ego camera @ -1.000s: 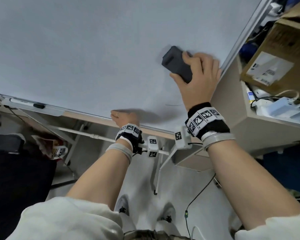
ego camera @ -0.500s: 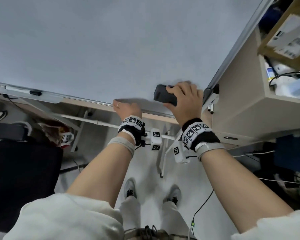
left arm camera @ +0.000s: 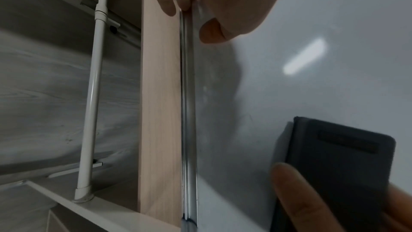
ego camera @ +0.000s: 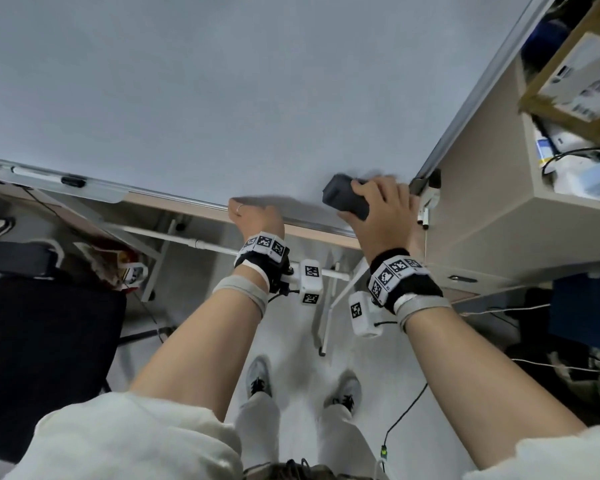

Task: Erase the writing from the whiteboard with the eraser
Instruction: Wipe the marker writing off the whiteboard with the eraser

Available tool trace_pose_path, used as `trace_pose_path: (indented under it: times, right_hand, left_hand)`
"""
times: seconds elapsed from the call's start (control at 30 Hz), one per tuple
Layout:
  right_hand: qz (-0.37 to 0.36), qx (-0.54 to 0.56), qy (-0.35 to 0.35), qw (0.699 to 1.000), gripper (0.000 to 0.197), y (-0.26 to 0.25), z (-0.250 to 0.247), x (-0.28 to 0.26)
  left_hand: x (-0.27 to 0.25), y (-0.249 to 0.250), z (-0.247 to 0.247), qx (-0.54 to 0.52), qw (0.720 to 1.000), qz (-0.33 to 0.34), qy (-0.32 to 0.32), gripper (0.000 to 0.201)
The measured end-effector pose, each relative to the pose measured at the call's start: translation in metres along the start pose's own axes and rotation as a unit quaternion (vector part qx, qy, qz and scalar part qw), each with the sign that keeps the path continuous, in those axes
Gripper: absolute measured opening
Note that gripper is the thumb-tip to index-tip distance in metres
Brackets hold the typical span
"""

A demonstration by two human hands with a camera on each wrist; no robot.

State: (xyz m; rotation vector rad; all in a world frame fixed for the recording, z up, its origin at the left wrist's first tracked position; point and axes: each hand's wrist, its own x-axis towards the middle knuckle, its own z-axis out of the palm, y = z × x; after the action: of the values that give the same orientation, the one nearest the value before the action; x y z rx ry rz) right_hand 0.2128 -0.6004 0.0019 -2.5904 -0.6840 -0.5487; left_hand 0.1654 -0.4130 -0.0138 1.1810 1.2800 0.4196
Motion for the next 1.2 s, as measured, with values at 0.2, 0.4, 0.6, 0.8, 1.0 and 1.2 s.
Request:
trace_pose_path:
  times: [0.2, 0.4, 0.6, 0.8, 1.0, 1.2]
  right_hand:
    - [-0.039, 0.016, 0.152, 0.987, 0.047, -0.027, -0.047, 0.060]
    - [-0.027, 0.026, 0.167, 0.985, 0.048, -0.029, -0.047, 0.070]
    - [-0.018, -0.011, -0.004, 1.000, 0.052, -0.029, 0.004, 0.017]
    - [-0.029, 0.057, 0.168, 0.984, 0.049, -0.077, -0.040, 0.082]
    - [-0.004, 0.064, 0.163, 0.985, 0.048, -0.120, -0.028, 0.098]
    - [0.004, 0.081, 0.106, 0.991, 0.049, -0.173, 0.012, 0.092]
  left_hand:
    - [-0.005, 0.011, 0.001, -0.024, 0.998, -0.038, 0.032, 0.054]
    - [-0.013, 0.019, -0.006, 0.006, 0.999, -0.030, 0.012, 0.060]
    - [-0.001, 0.014, -0.027, 0.083, 0.996, 0.022, -0.018, 0.063]
    - [0.009, 0.040, -0.037, 0.071, 0.997, -0.018, -0.008, 0.067]
    - [0.043, 0.068, -0.069, 0.051, 0.999, 0.010, 0.006, 0.058]
    - [0.090, 0.071, -0.132, 0.204, 0.978, 0.043, 0.019, 0.055]
